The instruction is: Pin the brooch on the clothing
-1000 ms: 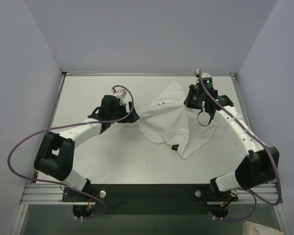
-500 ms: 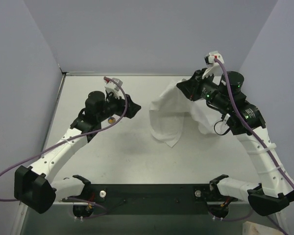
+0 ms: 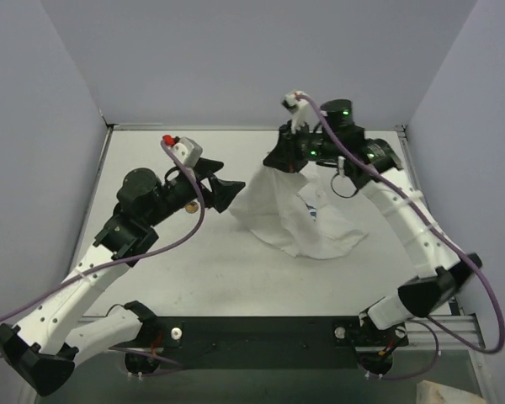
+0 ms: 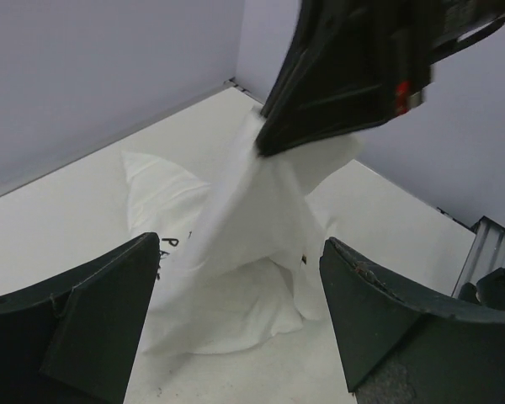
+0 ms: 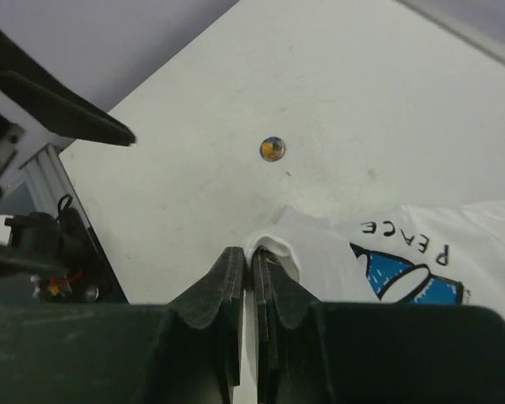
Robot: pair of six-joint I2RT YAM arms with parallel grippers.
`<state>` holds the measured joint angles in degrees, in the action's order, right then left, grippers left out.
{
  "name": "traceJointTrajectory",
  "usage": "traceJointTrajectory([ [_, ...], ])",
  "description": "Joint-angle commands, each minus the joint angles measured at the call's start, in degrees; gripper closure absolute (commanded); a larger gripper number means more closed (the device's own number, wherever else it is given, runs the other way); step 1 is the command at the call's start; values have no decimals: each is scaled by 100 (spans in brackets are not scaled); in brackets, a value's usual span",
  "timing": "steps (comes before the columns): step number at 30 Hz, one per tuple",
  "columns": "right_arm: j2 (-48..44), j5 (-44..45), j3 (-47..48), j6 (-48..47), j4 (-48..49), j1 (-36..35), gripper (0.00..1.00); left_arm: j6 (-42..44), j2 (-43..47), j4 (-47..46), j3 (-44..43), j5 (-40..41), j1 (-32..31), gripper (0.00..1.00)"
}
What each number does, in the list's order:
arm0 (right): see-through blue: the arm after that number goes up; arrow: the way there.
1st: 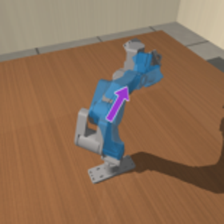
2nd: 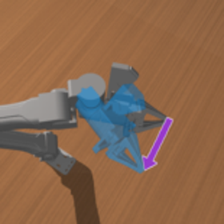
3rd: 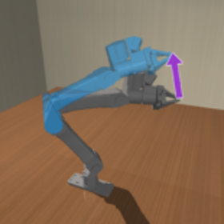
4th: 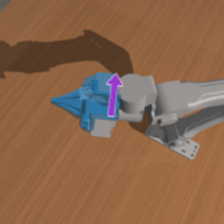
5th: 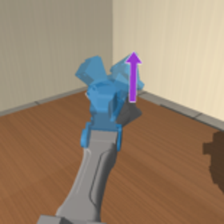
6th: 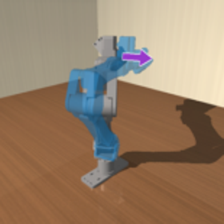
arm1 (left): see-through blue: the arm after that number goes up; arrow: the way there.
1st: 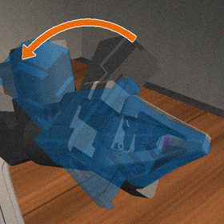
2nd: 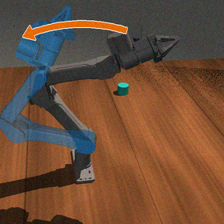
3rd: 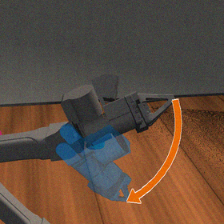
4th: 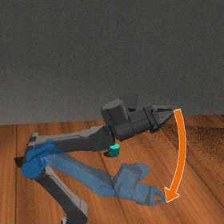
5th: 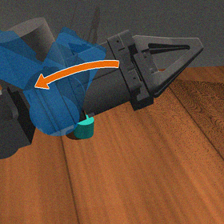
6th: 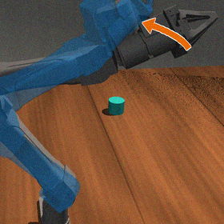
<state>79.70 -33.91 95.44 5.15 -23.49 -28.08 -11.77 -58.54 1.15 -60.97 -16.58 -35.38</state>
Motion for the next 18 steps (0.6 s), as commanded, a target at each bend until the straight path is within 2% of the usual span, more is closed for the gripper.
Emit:
traceJointTrajectory([
  [1, 1614, -310, 668, -1031, -1253, -768, 100, 0, 624, 149, 348, 927, 22, 12],
  [2, 1854, -274, 895, -1129, -1673, -1100, 100, -44, 799, 158, 427, 1050, 31, 12],
  [4, 2293, -256, 837, -1121, -1791, -1305, 97, -106, 923, 175, 638, 1262, 31, 12],
  [7, 2340, -651, 319, -1051, -1634, -1438, 60, -106, 968, 412, 814, 1464, 48, 12],
  [8, 2252, -608, 135, -833, -1346, -1429, 41, -124, 933, 526, 841, 1491, 48, 12],
  [11, 1586, -93, -752, -516, -740, -1359, 22, -246, 810, 588, 1043, 1491, 57, 12],
  [14, 830, 488, -1596, -24, -237, -982, 19, -431, 574, 606, 1262, 1447, 75, 12],
  [18, -137, 946, -2782, 1108, 238, -59, 19, -869, 107, 869, 1342, 1220, 136, 12],
])
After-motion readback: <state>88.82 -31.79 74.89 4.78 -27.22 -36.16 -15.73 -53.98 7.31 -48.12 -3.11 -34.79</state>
